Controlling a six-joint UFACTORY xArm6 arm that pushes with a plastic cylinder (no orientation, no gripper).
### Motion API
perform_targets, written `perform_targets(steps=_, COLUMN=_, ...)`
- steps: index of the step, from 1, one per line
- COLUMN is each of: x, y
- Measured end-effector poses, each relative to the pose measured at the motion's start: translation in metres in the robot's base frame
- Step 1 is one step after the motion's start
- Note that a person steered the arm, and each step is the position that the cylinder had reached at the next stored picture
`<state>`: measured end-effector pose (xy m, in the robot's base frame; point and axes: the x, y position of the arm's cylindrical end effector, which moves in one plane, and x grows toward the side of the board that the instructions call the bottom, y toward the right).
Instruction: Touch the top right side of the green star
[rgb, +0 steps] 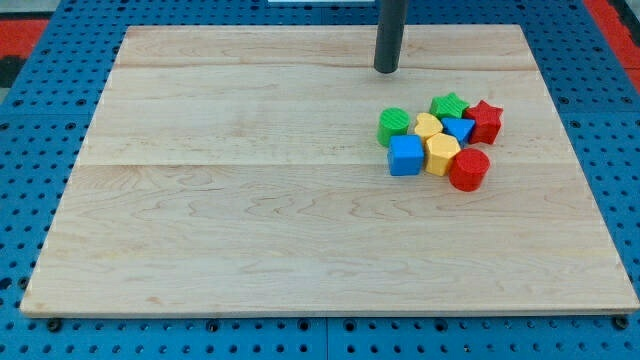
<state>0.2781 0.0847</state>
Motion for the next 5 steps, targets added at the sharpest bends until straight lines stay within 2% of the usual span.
perform_targets(steps=3, x=0.001, y=0.003)
perform_targets(steps=5, x=0.001, y=0.051)
